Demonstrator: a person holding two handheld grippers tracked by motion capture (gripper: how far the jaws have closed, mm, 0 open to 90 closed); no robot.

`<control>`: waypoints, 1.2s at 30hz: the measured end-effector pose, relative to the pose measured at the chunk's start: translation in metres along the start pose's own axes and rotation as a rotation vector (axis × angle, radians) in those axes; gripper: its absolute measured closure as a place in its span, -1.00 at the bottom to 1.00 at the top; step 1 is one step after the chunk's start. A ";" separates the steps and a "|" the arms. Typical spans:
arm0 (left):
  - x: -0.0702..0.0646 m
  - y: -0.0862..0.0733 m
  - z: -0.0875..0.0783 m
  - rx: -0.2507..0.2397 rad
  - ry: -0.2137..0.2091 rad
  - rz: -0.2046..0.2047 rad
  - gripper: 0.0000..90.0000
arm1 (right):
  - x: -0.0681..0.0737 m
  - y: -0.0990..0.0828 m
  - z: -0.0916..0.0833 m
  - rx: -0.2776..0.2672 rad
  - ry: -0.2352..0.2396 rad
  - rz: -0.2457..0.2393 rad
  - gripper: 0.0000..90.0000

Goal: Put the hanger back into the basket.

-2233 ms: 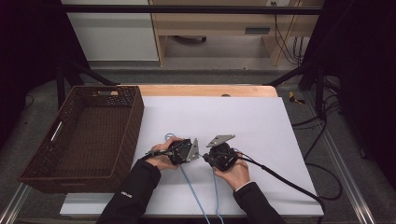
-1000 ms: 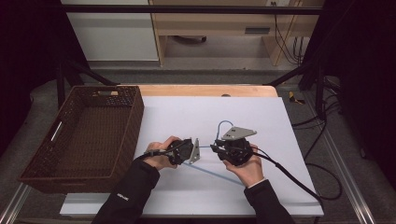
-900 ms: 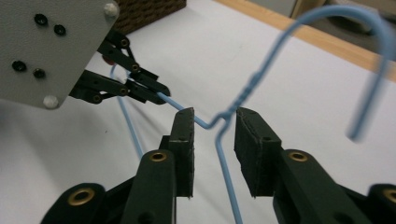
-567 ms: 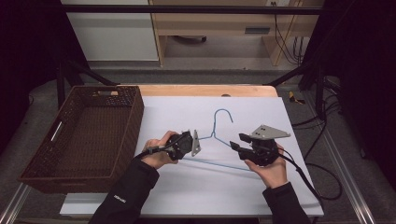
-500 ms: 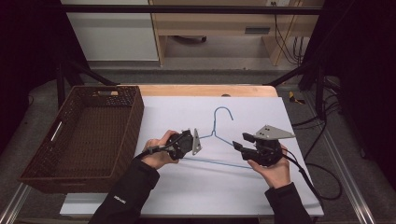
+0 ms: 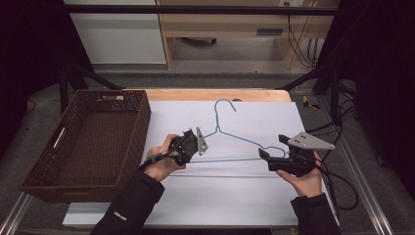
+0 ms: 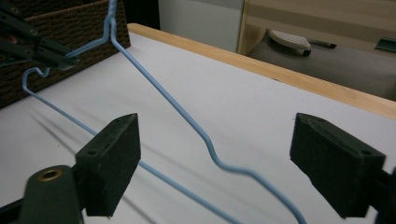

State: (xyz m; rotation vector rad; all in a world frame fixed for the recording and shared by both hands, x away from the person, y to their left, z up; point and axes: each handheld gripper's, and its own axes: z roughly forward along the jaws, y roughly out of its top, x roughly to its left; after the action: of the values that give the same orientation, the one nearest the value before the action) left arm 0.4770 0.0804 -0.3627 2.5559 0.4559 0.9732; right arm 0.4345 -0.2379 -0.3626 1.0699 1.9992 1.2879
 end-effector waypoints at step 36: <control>0.091 -0.055 -0.105 -0.027 0.267 -0.354 0.94 | -0.014 -0.017 -0.008 -0.007 0.004 0.037 -0.85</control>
State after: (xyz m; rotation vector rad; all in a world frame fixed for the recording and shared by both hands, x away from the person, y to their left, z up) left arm 0.4611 0.1903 -0.2626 2.2205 0.9251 1.1737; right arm 0.4308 -0.2574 -0.3743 1.1063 1.9851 1.3168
